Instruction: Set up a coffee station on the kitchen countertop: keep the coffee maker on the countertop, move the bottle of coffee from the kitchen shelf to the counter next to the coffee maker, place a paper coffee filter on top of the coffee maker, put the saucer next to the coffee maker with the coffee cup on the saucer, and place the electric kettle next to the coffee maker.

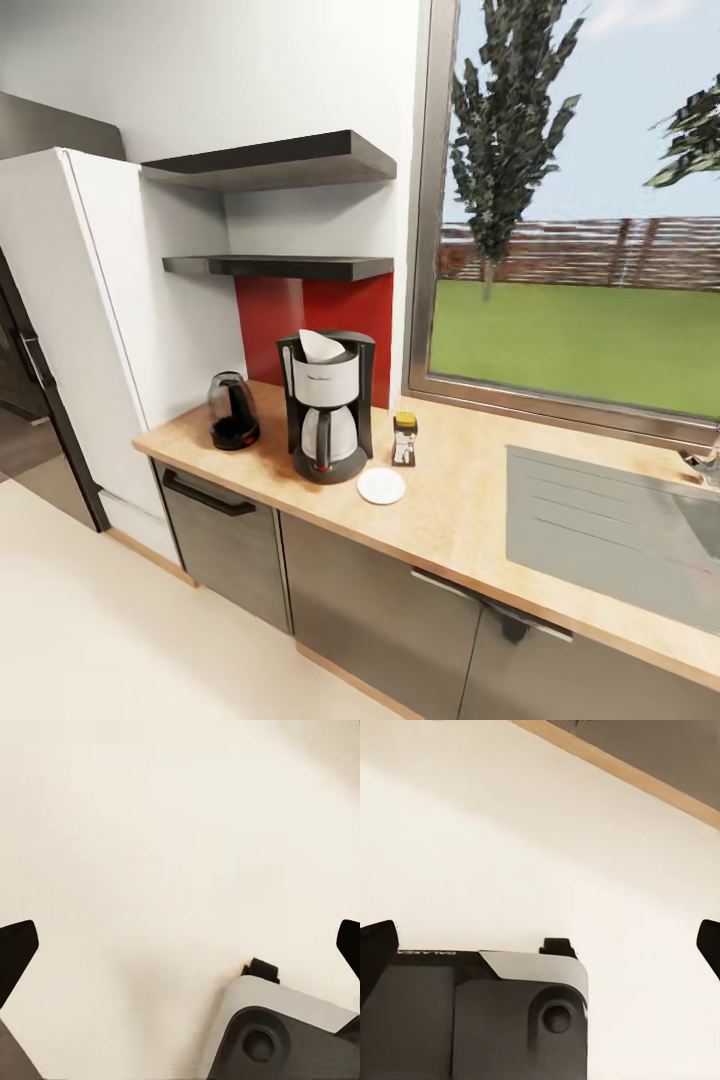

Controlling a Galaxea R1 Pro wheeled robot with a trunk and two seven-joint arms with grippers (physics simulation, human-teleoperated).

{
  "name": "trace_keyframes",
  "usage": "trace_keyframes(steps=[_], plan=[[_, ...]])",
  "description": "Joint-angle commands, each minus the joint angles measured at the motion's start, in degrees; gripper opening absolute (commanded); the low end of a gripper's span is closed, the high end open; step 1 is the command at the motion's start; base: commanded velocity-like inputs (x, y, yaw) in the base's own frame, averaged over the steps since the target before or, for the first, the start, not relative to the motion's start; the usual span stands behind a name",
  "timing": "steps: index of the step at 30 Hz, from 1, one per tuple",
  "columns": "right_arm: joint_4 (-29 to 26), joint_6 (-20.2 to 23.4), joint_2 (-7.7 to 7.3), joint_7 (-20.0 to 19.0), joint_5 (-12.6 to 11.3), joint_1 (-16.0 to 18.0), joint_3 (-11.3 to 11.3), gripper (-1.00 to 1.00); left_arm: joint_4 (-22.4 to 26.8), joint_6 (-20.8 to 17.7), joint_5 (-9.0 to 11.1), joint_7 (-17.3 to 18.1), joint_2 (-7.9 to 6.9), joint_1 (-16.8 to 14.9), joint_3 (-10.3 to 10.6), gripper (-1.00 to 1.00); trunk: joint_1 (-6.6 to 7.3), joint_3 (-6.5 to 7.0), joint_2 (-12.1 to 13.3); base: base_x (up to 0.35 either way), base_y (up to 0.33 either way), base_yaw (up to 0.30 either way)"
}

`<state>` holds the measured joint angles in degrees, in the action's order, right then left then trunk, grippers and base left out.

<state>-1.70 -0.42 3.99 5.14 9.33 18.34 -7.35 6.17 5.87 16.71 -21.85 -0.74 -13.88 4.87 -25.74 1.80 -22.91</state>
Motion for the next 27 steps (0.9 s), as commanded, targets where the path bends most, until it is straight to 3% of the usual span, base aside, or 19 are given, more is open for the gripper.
trace_keyframes(steps=[1,17,27], plan=[[0.03,-0.03,0.00,0.22,0.60,0.03,-0.47,1.00,-0.01,0.27,0.60,-0.12,-0.03,0.00,0.49,1.00,-0.04,-0.02,-0.01,0.116,0.287,-0.223],[0.12,-0.03,0.02,0.22,0.60,0.03,-0.47,1.00,-0.01,0.37,1.02,-0.12,-0.05,0.00,0.49,1.00,-0.04,-0.02,-0.01,0.034,0.329,-0.259],[0.07,-0.08,0.17,0.22,0.57,0.03,-0.47,1.00,-0.01,0.37,0.62,-0.12,-0.05,0.00,0.49,1.00,-0.04,-0.02,-0.01,0.105,0.324,-0.041]])
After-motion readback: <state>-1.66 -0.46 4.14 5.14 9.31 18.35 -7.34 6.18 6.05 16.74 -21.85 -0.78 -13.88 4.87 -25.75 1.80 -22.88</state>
